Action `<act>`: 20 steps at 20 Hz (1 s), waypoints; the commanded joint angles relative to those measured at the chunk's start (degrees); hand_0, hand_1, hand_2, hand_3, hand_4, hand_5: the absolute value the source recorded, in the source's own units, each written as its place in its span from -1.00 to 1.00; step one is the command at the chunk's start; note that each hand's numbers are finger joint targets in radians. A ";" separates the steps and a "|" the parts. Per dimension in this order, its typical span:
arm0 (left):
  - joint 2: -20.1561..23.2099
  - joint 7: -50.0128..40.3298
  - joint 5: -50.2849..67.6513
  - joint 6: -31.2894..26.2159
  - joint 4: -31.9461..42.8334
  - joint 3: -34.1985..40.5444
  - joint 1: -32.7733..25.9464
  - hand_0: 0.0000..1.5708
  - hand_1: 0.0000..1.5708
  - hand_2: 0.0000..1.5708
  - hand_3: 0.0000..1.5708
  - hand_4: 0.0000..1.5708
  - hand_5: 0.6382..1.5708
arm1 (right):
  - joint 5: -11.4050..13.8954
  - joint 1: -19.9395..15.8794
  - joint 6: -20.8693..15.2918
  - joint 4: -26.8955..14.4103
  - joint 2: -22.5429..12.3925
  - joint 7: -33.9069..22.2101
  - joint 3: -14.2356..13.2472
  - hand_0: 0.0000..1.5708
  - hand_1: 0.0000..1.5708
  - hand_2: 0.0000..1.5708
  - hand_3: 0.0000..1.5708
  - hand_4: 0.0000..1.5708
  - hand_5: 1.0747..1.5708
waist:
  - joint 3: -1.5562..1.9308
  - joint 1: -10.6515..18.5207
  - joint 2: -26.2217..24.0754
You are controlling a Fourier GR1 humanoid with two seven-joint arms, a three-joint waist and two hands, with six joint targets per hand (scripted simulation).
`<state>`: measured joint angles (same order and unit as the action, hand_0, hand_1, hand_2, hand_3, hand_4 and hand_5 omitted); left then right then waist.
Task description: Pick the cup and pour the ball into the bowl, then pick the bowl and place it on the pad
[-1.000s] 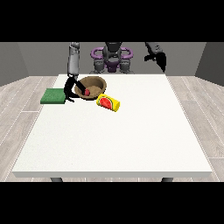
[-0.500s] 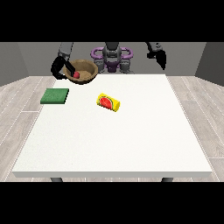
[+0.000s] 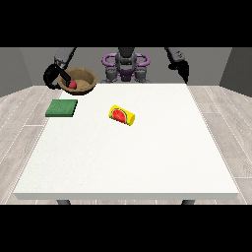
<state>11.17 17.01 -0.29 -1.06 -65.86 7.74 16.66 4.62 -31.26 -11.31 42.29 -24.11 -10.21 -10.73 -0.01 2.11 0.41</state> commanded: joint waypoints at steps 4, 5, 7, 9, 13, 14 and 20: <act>10.67 1.09 8.02 -8.27 -0.07 9.51 3.78 -1.00 -1.00 -1.00 -1.00 0.67 0.90 | -1.95 1.12 3.89 -0.98 -8.09 5.83 -4.81 1.00 1.00 1.00 -1.00 0.16 1.00 | 0.03 1.90 5.76; 11.90 1.13 9.22 -9.49 0.15 10.72 3.35 -1.00 -1.00 -1.00 -1.00 0.69 0.95 | -3.71 1.13 6.39 -1.66 -9.91 6.59 -6.52 1.00 1.00 1.00 -1.00 0.17 1.00 | 0.04 2.30 6.25; 16.77 -1.09 12.82 -13.29 0.31 14.29 4.46 -1.00 -1.00 -1.00 -1.00 0.67 0.99 | -3.04 2.93 4.40 -2.67 -8.46 7.43 -6.36 1.00 1.00 1.00 -1.00 0.10 1.00 | 0.04 4.11 5.63; 21.85 2.44 15.08 -17.07 3.28 18.38 4.26 -1.00 -1.00 -1.00 -1.00 0.64 1.00 | -3.96 2.91 3.81 -2.03 -8.78 10.60 -7.81 1.00 1.00 1.00 -1.00 0.11 1.00 | 0.01 4.40 8.88; 25.38 7.89 17.44 -20.97 9.64 22.25 5.61 -1.00 -1.00 -1.00 -1.00 0.59 1.00 | -4.74 1.56 2.46 -1.67 -6.65 14.17 -8.54 1.00 1.00 1.00 -1.00 0.01 0.98 | 0.00 2.95 14.45; 25.29 7.42 18.06 -22.87 9.53 22.03 3.51 -1.00 -1.00 -1.00 -1.00 0.56 0.99 | -5.09 1.59 2.80 -2.99 -9.00 14.51 -9.94 1.00 1.00 1.00 -1.00 0.01 0.98 | 0.02 4.25 13.41; 29.35 6.49 18.55 -23.10 12.97 23.83 5.93 -1.00 -1.00 -1.00 -1.00 0.51 0.97 | -5.66 -0.53 0.33 -4.91 -11.12 11.68 -11.96 1.00 1.00 1.00 -0.10 -1.00 0.96 | 0.01 2.23 14.34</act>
<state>37.69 23.41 16.94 -22.39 -55.19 29.82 21.75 -0.20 -30.90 -10.12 38.72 -32.75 1.97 -20.57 0.01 5.03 13.42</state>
